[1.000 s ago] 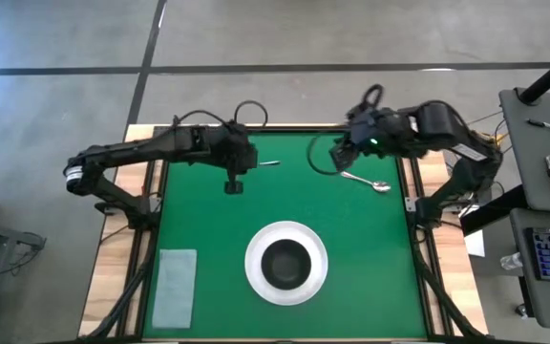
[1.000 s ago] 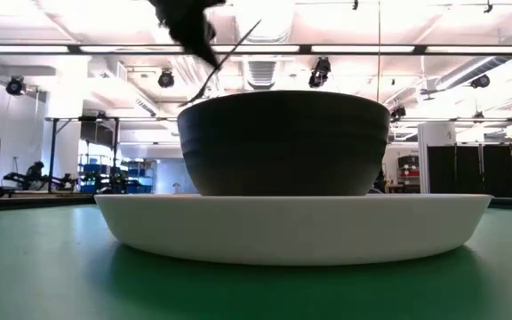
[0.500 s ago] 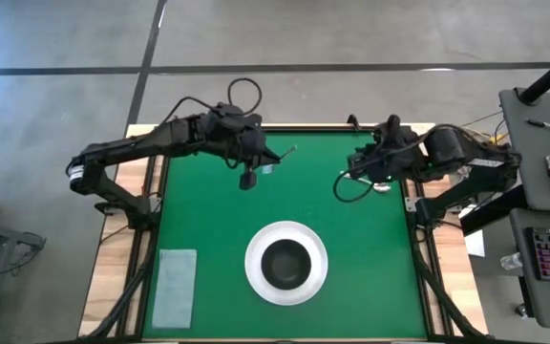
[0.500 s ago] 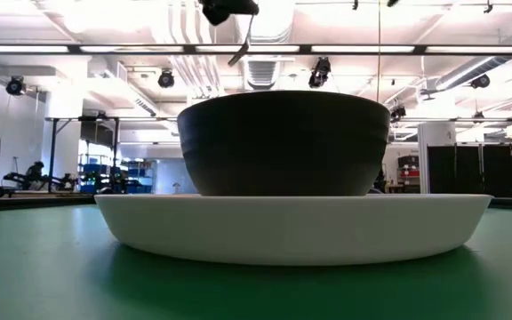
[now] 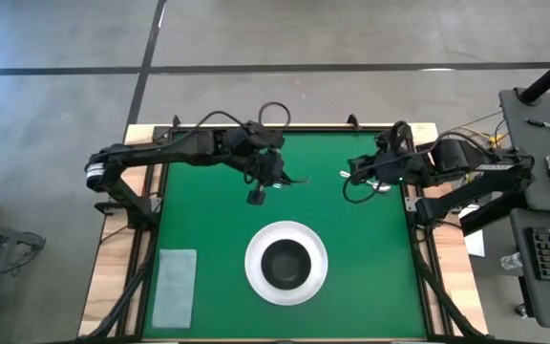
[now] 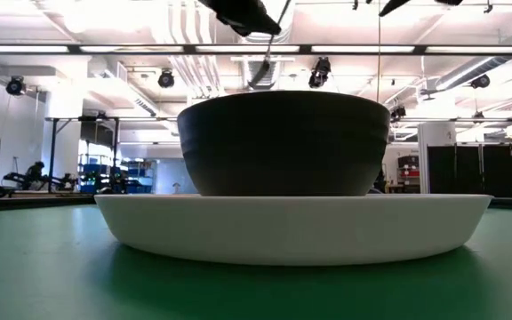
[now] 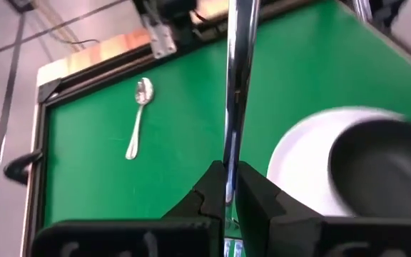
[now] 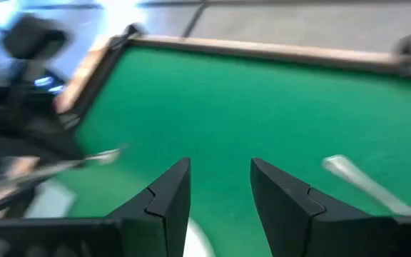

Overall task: Set table place
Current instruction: Put the fork beside the white plate on the table

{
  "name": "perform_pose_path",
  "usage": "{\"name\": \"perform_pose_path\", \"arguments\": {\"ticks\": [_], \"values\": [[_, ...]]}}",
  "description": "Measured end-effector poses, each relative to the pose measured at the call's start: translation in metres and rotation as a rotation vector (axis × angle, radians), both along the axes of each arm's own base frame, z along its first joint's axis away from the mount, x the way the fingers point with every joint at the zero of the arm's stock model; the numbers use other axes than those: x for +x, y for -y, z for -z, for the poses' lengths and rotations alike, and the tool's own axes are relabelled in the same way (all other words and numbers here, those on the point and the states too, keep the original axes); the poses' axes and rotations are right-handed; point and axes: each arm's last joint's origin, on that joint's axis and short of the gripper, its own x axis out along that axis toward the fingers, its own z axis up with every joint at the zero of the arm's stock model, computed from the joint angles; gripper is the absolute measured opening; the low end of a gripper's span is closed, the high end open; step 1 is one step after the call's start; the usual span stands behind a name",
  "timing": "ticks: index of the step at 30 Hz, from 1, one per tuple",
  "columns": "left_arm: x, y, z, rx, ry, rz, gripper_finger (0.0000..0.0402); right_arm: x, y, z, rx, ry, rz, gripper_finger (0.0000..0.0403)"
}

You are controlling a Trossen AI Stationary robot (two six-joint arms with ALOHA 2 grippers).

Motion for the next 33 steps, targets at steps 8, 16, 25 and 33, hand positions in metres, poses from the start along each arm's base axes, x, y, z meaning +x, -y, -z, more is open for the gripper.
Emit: {"name": "perform_pose_path", "arguments": {"ticks": [8, 16, 25, 33], "values": [[0.015, 0.01, 0.032, 0.342, -0.167, 0.083, 0.0, 0.021, 0.001, 0.014, 0.232, 0.192, -0.178, 0.0139], [0.019, 0.009, 0.033, 0.445, -0.159, 0.094, 0.0, 0.045, -0.004, 0.043, 0.473, 0.103, -0.266, 0.0139], [0.023, 0.016, 0.041, 0.476, -0.169, 0.143, 0.0, 0.074, -0.005, 0.047, 0.475, 0.137, -0.312, 0.0139], [0.025, 0.029, 0.036, 0.51, -0.126, 0.191, 0.0, 0.094, -0.007, 0.064, 0.498, 0.09, -0.32, 0.0139]]}}
